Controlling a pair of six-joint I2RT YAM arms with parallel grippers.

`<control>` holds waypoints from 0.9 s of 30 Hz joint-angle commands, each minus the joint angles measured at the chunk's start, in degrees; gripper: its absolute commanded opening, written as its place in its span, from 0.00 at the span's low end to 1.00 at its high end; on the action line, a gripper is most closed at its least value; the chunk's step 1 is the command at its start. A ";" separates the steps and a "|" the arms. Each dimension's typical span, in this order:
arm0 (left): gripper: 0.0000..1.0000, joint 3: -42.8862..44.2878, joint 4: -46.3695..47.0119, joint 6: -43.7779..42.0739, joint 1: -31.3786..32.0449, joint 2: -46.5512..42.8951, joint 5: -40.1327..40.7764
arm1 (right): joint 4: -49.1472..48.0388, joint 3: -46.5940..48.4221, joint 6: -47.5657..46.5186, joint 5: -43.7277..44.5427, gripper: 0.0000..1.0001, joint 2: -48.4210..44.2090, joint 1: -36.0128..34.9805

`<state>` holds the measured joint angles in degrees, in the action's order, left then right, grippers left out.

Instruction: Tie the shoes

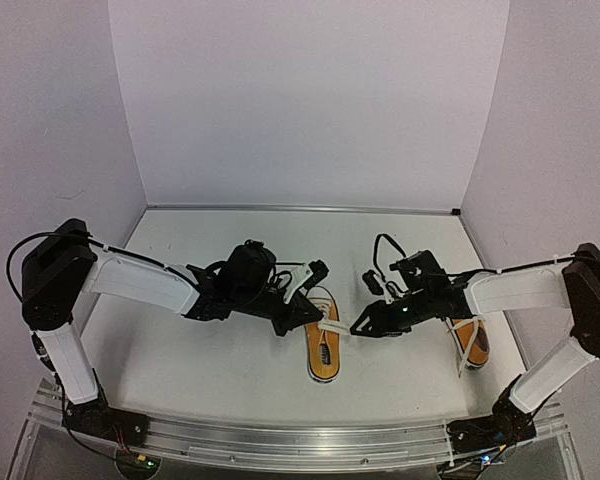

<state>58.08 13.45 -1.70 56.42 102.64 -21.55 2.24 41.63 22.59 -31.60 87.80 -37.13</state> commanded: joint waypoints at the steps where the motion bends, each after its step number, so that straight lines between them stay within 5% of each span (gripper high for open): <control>1: 0.00 -0.88 0.00 -1.20 -0.08 -4.43 2.49 | 0.84 2.15 0.25 4.75 0.40 -1.04 0.83; 27: 0.00 -3.33 -5.89 -0.50 -4.46 -12.12 17.56 | -0.69 5.14 -1.15 -0.72 0.39 4.01 0.83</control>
<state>54.63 8.91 -3.11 53.20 92.98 -8.75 2.60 44.70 22.36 -31.11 90.68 -36.29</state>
